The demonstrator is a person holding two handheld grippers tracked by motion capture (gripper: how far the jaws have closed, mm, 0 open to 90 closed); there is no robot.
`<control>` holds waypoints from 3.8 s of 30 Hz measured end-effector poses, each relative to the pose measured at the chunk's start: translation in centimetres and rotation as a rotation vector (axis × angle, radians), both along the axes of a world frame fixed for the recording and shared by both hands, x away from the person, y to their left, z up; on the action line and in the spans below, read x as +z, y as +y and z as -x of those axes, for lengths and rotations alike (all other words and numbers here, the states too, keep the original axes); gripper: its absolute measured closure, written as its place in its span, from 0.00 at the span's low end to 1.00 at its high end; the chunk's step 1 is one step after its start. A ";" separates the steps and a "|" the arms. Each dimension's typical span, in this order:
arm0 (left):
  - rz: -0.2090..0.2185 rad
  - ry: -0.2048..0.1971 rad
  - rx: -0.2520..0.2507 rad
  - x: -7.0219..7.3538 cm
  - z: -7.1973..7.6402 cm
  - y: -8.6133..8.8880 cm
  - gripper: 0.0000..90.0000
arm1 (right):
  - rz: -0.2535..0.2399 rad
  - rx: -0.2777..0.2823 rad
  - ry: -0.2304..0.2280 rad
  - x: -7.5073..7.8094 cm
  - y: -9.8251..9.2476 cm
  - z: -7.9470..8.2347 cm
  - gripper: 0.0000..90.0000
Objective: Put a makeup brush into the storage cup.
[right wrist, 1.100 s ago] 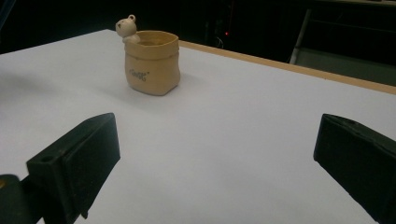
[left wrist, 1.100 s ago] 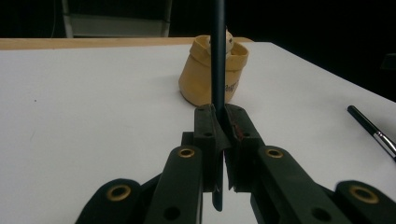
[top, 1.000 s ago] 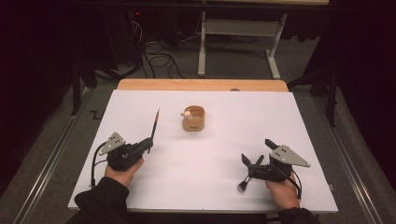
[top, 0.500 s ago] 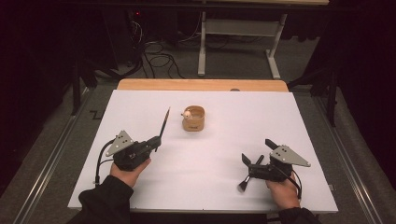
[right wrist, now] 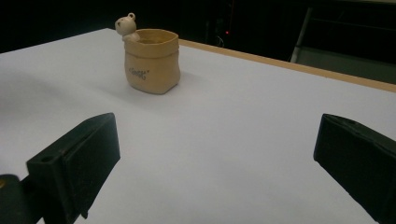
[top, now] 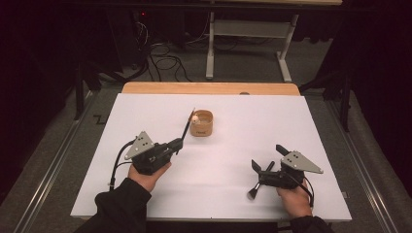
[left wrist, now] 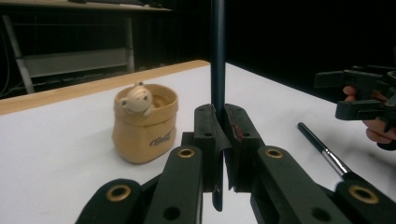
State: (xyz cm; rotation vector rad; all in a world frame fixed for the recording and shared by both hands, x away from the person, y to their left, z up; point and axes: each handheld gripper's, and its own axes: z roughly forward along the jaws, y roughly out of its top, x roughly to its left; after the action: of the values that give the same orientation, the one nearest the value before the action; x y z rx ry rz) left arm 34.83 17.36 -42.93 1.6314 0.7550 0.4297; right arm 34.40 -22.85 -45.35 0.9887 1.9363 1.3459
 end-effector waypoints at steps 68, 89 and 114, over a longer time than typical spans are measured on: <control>0.067 -0.035 0.019 -1.6 0.2 -0.5 0.94 | -0.002 0.187 -0.053 6.1 11.1 -2.6 0.01; 0.061 -0.039 -0.017 -2.3 0.8 -1.7 0.94 | -0.125 0.186 0.007 4.8 10.8 -2.3 0.02; 0.062 -0.043 -0.046 -3.0 1.5 -3.6 0.94 | -0.280 0.226 0.035 4.3 11.1 -1.6 0.22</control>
State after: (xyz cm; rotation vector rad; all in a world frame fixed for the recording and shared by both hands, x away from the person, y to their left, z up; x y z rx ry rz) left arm 33.35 13.80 -45.92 1.5730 0.6909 0.4039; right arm 35.98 -11.72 -41.05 0.9459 1.9678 1.7763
